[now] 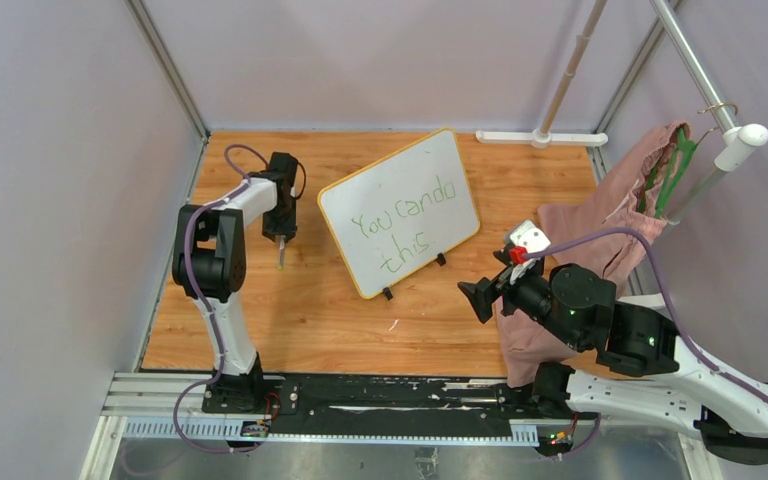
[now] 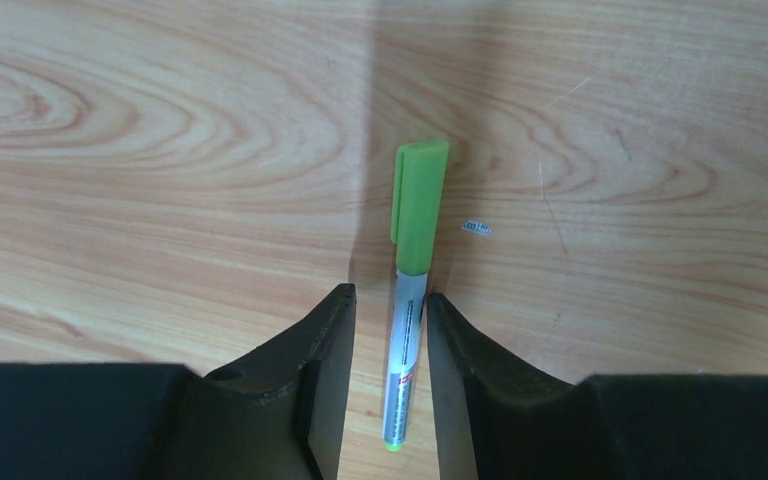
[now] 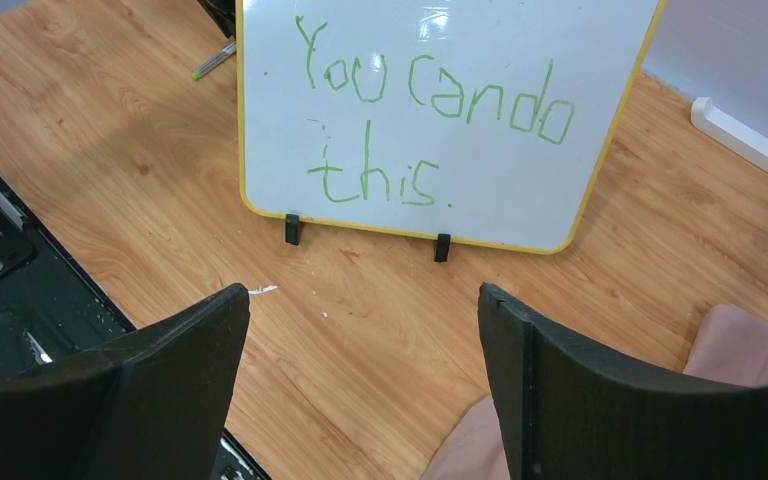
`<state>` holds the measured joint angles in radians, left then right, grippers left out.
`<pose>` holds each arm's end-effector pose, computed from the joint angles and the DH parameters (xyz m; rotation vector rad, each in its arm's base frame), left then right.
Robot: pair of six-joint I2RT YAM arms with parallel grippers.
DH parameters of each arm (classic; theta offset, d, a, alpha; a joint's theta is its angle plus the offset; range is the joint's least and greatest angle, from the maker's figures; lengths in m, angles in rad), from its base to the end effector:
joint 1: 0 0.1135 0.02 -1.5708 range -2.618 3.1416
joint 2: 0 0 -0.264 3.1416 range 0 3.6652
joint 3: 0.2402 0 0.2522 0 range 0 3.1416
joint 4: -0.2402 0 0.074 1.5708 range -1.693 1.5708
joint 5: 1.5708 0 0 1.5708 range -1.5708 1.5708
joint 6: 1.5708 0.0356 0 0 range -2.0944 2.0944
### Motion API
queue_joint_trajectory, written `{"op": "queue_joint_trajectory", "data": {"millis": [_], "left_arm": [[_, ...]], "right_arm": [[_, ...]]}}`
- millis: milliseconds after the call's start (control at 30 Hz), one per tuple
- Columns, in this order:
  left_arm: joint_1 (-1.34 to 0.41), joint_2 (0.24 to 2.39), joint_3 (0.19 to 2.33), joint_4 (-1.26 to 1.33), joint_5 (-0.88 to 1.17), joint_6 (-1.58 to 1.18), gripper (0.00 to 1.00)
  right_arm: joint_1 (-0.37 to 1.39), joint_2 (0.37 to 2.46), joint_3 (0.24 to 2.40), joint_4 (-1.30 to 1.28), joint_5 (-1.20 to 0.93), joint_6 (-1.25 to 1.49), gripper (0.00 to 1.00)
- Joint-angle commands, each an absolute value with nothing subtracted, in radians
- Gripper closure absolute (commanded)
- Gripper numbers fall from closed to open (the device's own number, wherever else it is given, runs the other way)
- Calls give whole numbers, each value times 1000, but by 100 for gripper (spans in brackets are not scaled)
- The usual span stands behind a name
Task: Write a sentence on the whiteboard
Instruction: Place the whiteboard marker at the center of the board.
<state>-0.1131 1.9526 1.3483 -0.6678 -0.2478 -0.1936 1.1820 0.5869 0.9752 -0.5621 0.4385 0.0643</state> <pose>0.3845 -0.0349 0.1650 -0.1649 2.7921 0.2799 0.0552 0.0950 0.3896 -0.6420 1.6365 0.5341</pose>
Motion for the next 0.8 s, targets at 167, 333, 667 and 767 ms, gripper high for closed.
{"op": "queue_joint_trajectory", "data": {"millis": [167, 333, 667, 767], "left_arm": [[-106, 1858, 1242, -659, -238, -205, 64], [-106, 1845, 1217, -642, -232, -208, 70], [-106, 1902, 1280, -620, -277, -215, 91], [-106, 1915, 1310, -610, -299, -216, 95]], "right_arm": [[1173, 562, 987, -565, 457, 75, 13], [1173, 556, 980, -565, 444, 74, 13], [1173, 560, 977, -565, 453, 72, 13], [1173, 564, 977, -559, 453, 69, 13]]}}
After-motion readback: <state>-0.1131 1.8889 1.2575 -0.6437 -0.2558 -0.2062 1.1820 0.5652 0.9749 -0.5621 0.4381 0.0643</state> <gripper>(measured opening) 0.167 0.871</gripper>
